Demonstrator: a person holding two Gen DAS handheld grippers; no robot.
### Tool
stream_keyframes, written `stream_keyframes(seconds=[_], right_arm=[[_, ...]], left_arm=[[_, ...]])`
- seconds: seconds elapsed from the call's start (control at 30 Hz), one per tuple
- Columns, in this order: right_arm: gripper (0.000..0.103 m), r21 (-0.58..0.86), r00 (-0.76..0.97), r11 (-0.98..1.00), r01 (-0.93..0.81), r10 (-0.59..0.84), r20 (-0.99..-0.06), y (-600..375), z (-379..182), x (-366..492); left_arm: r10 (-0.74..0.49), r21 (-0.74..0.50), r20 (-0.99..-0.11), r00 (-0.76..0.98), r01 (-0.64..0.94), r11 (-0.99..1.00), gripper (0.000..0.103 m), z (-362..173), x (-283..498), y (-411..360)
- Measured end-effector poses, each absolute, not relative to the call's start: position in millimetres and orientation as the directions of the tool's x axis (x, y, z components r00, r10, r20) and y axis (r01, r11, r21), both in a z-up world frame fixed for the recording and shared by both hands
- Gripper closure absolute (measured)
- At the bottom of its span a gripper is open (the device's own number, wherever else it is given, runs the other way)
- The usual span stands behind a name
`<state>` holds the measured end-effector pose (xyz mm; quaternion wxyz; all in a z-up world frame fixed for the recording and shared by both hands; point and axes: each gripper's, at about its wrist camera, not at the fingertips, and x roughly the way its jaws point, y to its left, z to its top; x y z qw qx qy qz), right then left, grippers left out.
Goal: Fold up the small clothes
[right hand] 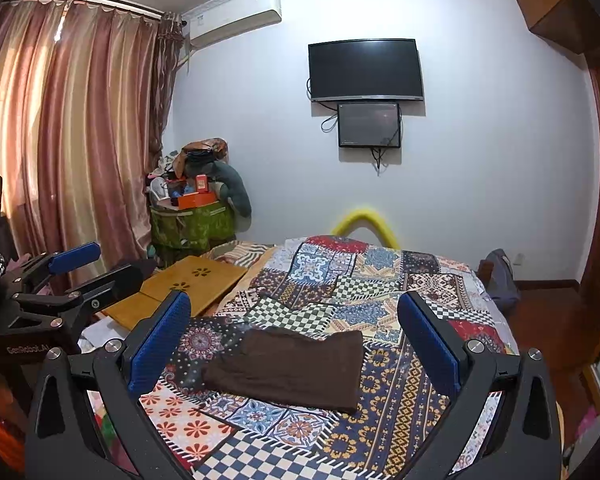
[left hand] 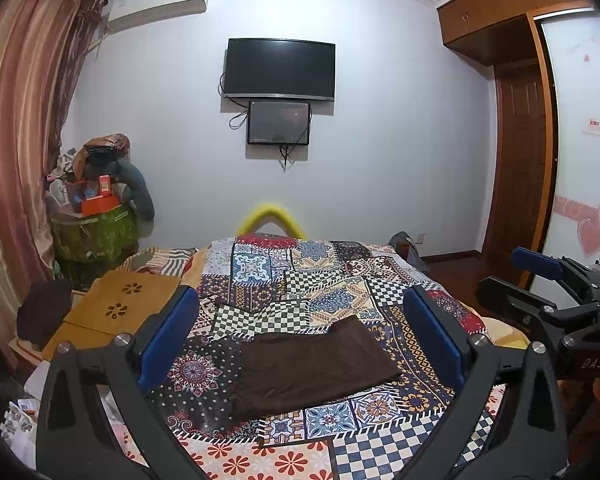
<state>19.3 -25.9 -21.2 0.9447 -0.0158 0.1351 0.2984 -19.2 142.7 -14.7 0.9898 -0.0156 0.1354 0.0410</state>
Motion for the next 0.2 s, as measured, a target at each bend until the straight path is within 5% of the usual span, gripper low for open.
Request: stream_keyframes(seconds=[0.2], right_arm=[[0.000, 0.054, 0.782, 0.819, -0.571, 0.562, -0.270, -23.8, -21.5, 22.3]], left_arm=[[0.078, -0.024, -0.276, 0.958, -0.088, 0.996, 0.000, -15.1, -17.6, 143.3]])
